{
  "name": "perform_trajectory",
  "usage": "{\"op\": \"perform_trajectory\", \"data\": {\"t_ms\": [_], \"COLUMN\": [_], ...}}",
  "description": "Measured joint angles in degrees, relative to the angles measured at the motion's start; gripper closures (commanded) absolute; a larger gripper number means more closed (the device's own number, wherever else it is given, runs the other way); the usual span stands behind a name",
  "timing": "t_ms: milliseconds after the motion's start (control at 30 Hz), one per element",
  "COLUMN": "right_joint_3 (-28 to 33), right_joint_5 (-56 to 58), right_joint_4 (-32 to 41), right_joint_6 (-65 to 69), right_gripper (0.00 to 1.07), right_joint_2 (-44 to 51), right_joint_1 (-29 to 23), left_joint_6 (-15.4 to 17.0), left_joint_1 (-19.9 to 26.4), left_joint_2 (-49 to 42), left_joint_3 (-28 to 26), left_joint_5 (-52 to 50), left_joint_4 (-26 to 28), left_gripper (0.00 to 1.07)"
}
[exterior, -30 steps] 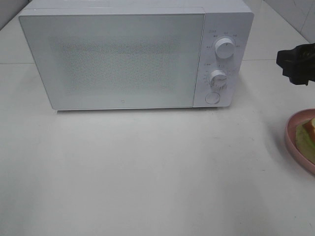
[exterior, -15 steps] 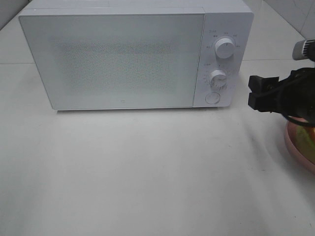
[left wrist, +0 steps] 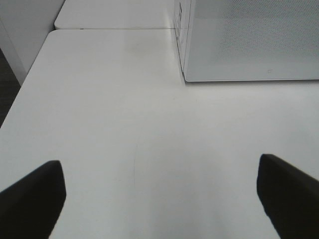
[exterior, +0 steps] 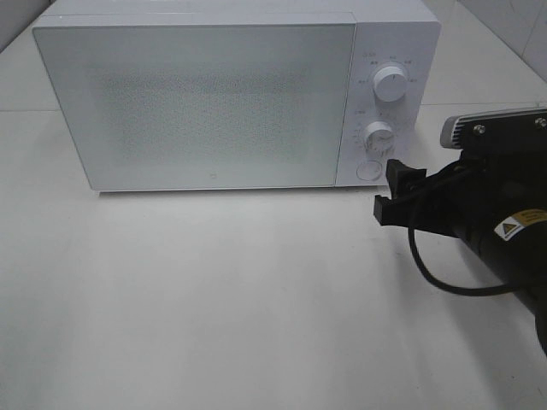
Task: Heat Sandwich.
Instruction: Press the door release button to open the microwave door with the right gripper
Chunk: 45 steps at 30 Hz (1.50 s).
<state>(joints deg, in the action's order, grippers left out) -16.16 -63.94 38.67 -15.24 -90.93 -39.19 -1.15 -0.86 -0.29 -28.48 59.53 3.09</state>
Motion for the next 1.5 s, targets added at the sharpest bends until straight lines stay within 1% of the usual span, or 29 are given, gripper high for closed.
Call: {"op": "perform_trajectory", "data": {"t_ms": [33,100,200,267,433,767,900,967,1000,1067,1100,1133,1167,1233,1267,1300,1333,1433,1467,1500], "right_joint_3": [0.0,0.0,0.0,0.0,0.1,0.2,0.2,0.2,0.2,0.2,0.2,0.2,0.2,0.2,0.2,0.2,0.2,0.2,0.2,0.2], "right_joint_5": [0.0,-1.3,-2.3,-3.9,-4.6,-4.9,-5.0,-5.0,-5.0,-5.0,-5.0,-5.0,-5.0,-5.1,-5.1,-5.1,-5.1,-5.1,-5.1,-5.1], "right_joint_4": [0.0,1.9,3.8,6.1,7.0,7.3,7.3,7.3,7.3,7.3,7.3,7.3,7.3,7.3,7.3,7.3,7.3,7.3,7.3,7.3], "right_joint_6": [0.0,0.0,0.1,0.1,0.1,0.6,4.3,10.9,10.9,16.5,23.8,26.9,26.9,34.8,42.6,45.7,45.7,59.9,62.7,62.7], "right_gripper": [0.31,0.31,0.31,0.31,0.31,0.31,0.31,0.31,0.31,0.31,0.31,0.31,0.31,0.31,0.31,0.31,0.31,0.31,0.31,0.31], "right_joint_2": [0.0,-1.8,-3.0,-4.6,-6.8,-7.4,-7.4,-7.4,-7.4,-7.4,-7.4,-7.4,-7.4,-7.4,-7.4,-7.4,-7.4,-7.4,-7.4,-7.4], "right_joint_1": [0.0,-2.7,-4.2,-6.1,-8.3,-8.7,-8.7,-8.7,-8.7,-8.7,-8.7,-8.7,-8.7,-8.7,-8.7,-8.7,-8.7,-8.7,-8.7,-8.7], "left_joint_6": [0.0,0.0,0.0,0.0,0.0,0.0,0.0,0.0,0.0,0.0,0.0,0.0,0.0,0.0,0.0,0.0,0.0,0.0,0.0,0.0], "left_joint_1": [0.0,0.0,0.0,0.0,0.0,0.0,0.0,0.0,0.0,0.0,0.0,0.0,0.0,0.0,0.0,0.0,0.0,0.0,0.0,0.0], "left_joint_2": [0.0,0.0,0.0,0.0,0.0,0.0,0.0,0.0,0.0,0.0,0.0,0.0,0.0,0.0,0.0,0.0,0.0,0.0,0.0,0.0], "left_joint_3": [0.0,0.0,0.0,0.0,0.0,0.0,0.0,0.0,0.0,0.0,0.0,0.0,0.0,0.0,0.0,0.0,0.0,0.0,0.0,0.0], "left_joint_5": [0.0,0.0,0.0,0.0,0.0,0.0,0.0,0.0,0.0,0.0,0.0,0.0,0.0,0.0,0.0,0.0,0.0,0.0,0.0,0.0], "left_joint_4": [0.0,0.0,0.0,0.0,0.0,0.0,0.0,0.0,0.0,0.0,0.0,0.0,0.0,0.0,0.0,0.0,0.0,0.0,0.0,0.0], "left_gripper": [0.09,0.09,0.09,0.09,0.09,0.09,0.09,0.09,0.09,0.09,0.09,0.09,0.09,0.09,0.09,0.09,0.09,0.09,0.09,0.09]}}
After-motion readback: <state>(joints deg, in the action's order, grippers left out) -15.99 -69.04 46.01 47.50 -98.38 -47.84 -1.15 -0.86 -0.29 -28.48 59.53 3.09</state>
